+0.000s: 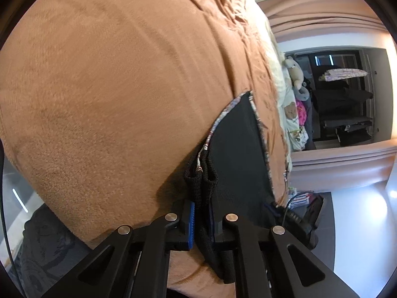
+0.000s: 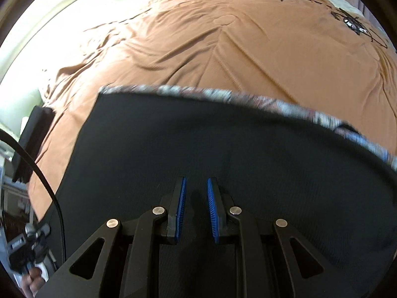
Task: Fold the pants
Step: 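Grasp the folded edge with the left gripper and lift it while the right holds, then lift the black shorts with the left gripper and fold them over while the right opens, then open the left gripper to release the folded shorts onto the duvet, then grasp the floral-lined edge with the left gripper while the right grasps the shorts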
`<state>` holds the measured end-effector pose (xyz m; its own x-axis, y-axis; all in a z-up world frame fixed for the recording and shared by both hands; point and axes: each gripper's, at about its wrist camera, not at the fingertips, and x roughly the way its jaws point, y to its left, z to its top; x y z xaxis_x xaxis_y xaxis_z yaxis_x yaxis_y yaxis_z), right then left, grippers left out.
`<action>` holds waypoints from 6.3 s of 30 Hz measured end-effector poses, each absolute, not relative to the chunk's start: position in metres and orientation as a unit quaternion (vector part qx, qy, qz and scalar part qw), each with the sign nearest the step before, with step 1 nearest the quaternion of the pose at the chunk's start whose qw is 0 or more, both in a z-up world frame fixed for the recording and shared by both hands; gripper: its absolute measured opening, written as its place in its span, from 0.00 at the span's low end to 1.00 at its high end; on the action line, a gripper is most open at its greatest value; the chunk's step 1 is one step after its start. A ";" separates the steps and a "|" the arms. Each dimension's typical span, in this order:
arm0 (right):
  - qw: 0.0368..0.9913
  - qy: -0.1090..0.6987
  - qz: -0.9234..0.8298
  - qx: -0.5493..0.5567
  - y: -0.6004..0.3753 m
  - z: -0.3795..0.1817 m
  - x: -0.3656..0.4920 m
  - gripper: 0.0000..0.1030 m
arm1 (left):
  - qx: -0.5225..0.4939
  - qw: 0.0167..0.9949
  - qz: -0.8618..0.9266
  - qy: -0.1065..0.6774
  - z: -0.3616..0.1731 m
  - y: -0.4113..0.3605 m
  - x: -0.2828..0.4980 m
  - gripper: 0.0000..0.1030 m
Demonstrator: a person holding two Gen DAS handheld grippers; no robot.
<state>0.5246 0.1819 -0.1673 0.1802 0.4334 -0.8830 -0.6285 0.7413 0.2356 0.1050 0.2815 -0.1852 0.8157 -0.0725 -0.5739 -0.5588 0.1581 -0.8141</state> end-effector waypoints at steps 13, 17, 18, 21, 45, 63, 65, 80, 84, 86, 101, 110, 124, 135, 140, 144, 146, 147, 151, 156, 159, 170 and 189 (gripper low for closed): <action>0.751 0.543 0.367 -0.079 0.128 -0.161 0.462 0.14 | -0.607 0.748 0.137 0.230 -0.144 0.276 0.118 0.08; 0.748 0.550 0.366 -0.062 0.111 -0.165 0.447 0.14 | -0.593 0.763 0.124 0.226 -0.125 0.273 0.129 0.08; 0.747 0.551 0.367 -0.059 0.106 -0.165 0.443 0.14 | -0.590 0.766 0.121 0.225 -0.121 0.272 0.131 0.08; 0.744 0.554 0.370 -0.047 0.094 -0.163 0.435 0.14 | -0.579 0.776 0.108 0.224 -0.106 0.270 0.142 0.08; 0.801 0.473 0.357 0.086 -0.076 -0.091 0.449 0.49 | -0.468 0.846 -0.025 0.254 -0.003 0.190 0.274 0.08; 0.827 0.446 0.316 0.132 -0.173 -0.091 0.419 0.49 | -0.426 0.837 -0.114 0.325 -0.008 0.095 0.353 0.08; 0.828 0.446 0.311 0.138 -0.181 -0.091 0.419 0.49 | -0.421 0.834 -0.122 0.334 -0.012 0.083 0.359 0.08; 0.829 0.456 0.289 0.147 -0.227 -0.089 0.411 0.49 | -0.387 0.797 -0.167 0.432 -0.060 0.000 0.394 0.10; 0.827 0.460 0.291 0.141 -0.224 -0.089 0.411 0.62 | -0.400 0.778 -0.162 0.457 -0.077 -0.002 0.393 0.67; 0.825 0.461 0.295 0.139 -0.221 -0.090 0.411 0.62 | -0.401 0.784 -0.143 0.452 -0.081 0.007 0.385 0.74; 0.822 0.474 0.307 0.069 -0.163 -0.104 0.426 0.62 | -0.457 0.760 -0.010 0.461 -0.130 0.103 0.329 0.75; 0.821 0.485 0.299 0.049 -0.147 -0.112 0.434 0.62 | -0.487 0.734 0.022 0.473 -0.162 0.125 0.317 0.75; 0.823 0.476 0.311 0.003 -0.134 -0.118 0.441 0.62 | -0.508 0.734 0.069 0.445 -0.189 0.137 0.332 0.72; 0.831 0.435 0.341 -0.065 -0.115 -0.114 0.433 0.38 | -0.514 0.750 0.107 0.403 -0.173 0.168 0.326 0.07; 0.825 0.432 0.356 -0.077 -0.114 -0.113 0.424 0.19 | -0.497 0.774 0.094 0.380 -0.147 0.167 0.331 0.06; 0.825 0.426 0.364 -0.073 -0.118 -0.105 0.423 0.12 | -0.485 0.790 0.081 0.366 -0.127 0.166 0.338 0.06; 0.825 0.423 0.369 -0.064 -0.122 -0.100 0.422 0.11 | -0.476 0.799 0.072 0.360 -0.117 0.165 0.344 0.06; 0.824 0.423 0.371 -0.060 -0.124 -0.099 0.422 0.11 | -0.471 0.804 0.068 0.357 -0.112 0.164 0.347 0.06; 0.823 0.425 0.375 -0.041 -0.130 -0.096 0.420 0.10 | -0.450 0.819 0.051 0.351 -0.095 0.163 0.362 0.05; 0.818 0.431 0.381 -0.015 -0.139 -0.097 0.423 0.09 | -0.424 0.833 0.032 0.354 -0.079 0.156 0.387 0.05; 0.817 0.433 0.382 0.001 -0.144 -0.097 0.426 0.09 | -0.410 0.839 0.018 0.357 -0.073 0.151 0.401 0.05; 0.807 0.450 0.377 0.067 -0.161 -0.109 0.441 0.08 | -0.348 0.854 -0.034 0.386 -0.059 0.123 0.473 0.05; 0.791 0.470 0.360 0.157 -0.204 -0.130 0.444 0.06 | -0.263 0.836 -0.084 0.474 -0.085 0.046 0.583 0.05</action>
